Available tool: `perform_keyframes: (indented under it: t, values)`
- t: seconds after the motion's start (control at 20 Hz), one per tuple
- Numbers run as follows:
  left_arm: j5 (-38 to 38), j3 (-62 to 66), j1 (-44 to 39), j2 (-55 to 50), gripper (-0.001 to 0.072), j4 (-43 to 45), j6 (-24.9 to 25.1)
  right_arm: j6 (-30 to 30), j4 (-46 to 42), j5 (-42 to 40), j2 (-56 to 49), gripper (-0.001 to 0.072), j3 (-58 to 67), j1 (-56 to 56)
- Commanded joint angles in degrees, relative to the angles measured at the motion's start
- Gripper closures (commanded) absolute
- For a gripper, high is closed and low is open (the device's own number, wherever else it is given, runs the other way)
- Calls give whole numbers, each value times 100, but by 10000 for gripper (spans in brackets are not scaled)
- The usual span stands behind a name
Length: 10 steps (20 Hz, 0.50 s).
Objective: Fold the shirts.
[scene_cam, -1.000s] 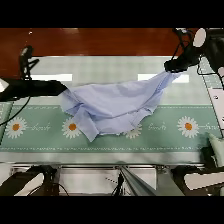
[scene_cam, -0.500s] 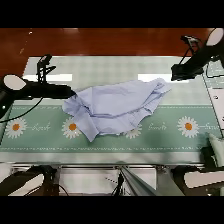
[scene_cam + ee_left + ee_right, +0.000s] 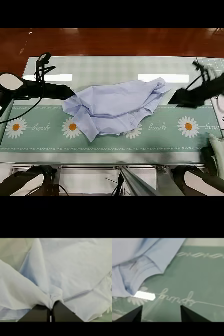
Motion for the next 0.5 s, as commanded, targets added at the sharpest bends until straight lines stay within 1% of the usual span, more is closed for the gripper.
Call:
perform_keyframes:
  t: [0.0, 0.1, 0.2, 0.3, 0.45]
  values:
    - [-31, 7, 2, 9, 684, 9, 72, -122, 1707, -1429, 761, 159, -2212, 236]
    - [-31, 7, 0, 9, 684, 7, 72, -114, 2190, -2114, 802, 159, -2809, 693]
    - [-28, 7, 2, 4, 684, 9, 74, -68, 2601, -2732, 796, 160, -3088, 1309]
    - [-28, 7, 2, 4, 684, 7, 72, 192, 2570, -3329, 796, 160, -3147, 1902]
    - [-55, 7, 2, 4, 684, 4, 72, 903, 2315, -4063, 785, 161, -3147, 2326]
